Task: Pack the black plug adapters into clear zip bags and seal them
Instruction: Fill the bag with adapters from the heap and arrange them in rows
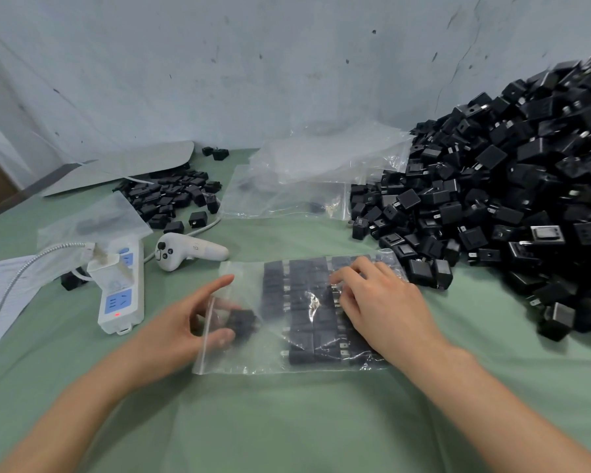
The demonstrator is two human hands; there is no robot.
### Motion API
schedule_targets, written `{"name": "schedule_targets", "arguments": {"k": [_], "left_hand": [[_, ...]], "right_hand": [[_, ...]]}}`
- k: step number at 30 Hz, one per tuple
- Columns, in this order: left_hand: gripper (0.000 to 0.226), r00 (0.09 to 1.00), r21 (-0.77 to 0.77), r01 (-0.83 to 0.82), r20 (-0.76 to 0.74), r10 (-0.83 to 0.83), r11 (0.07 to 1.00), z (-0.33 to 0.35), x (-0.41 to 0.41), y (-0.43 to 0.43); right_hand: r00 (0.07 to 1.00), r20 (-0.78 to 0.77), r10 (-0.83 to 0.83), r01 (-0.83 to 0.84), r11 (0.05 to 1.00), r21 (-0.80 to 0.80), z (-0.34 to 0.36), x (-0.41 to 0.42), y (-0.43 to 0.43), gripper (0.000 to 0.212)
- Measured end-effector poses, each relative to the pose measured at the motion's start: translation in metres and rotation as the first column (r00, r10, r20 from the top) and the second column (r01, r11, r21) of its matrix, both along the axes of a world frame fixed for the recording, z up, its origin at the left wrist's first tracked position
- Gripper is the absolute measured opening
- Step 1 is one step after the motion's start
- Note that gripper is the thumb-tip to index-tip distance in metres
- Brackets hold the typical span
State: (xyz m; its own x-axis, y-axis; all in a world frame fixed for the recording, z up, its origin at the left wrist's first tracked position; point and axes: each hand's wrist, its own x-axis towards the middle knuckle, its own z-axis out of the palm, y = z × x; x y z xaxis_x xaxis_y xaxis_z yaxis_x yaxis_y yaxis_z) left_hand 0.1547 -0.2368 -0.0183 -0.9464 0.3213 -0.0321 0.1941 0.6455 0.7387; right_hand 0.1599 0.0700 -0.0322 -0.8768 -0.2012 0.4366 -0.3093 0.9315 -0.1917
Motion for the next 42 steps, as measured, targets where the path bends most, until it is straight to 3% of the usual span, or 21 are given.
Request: {"name": "schedule_targets", "arguments": {"k": [4,7,12,14,16,18,24,34,42], "left_hand": [[0.091,0.999,0.033,0.005,0.038,-0.006,0.999,-0.004,-0.003,-0.004],[0.085,0.997,0.034,-0.06,0.04,0.059,0.998,-0.007,-0.004,-0.01],[0.029,0.966,0.153,-0.25,0.102,0.237,0.956,-0.015,-0.008,-0.014],[0.007,0.93,0.246,-0.362,0.16,0.331,0.899,-0.013,-0.011,-0.019],[0.017,0.881,0.397,-0.471,0.268,0.391,0.788,-0.005,-0.012,-0.018],[0.021,0.852,0.423,-0.515,0.35,0.389,0.745,0.005,-0.011,-0.009],[0.029,0.879,0.345,-0.428,0.373,0.297,0.835,0.01,-0.005,0.013],[0.027,0.819,0.405,-0.492,0.516,0.251,0.771,0.017,0.0,0.024],[0.04,0.763,0.472,-0.513,0.633,0.13,0.717,0.025,0.001,0.04]], "right_hand": [[1.0,-0.005,-0.002,0.002,1.0,-0.009,0.0,0.0,0.001,0.021],[1.0,-0.002,-0.003,0.003,1.0,-0.013,-0.001,0.0,0.001,0.021],[1.0,-0.004,-0.005,0.005,1.0,-0.015,-0.002,-0.001,0.001,0.023],[1.0,-0.001,-0.002,0.002,1.0,-0.012,-0.002,-0.002,0.001,0.024],[1.0,0.0,0.002,-0.002,1.0,-0.011,-0.003,-0.002,0.001,0.025],[1.0,-0.005,-0.002,0.002,1.0,-0.008,-0.002,-0.002,0.001,0.024],[1.0,-0.023,-0.007,0.007,1.0,-0.029,-0.003,-0.001,-0.001,0.02],[1.0,-0.008,0.002,-0.002,1.0,-0.027,-0.003,-0.003,-0.001,0.024],[1.0,0.0,0.007,-0.007,1.0,-0.021,-0.003,-0.002,0.0,0.024]]}}
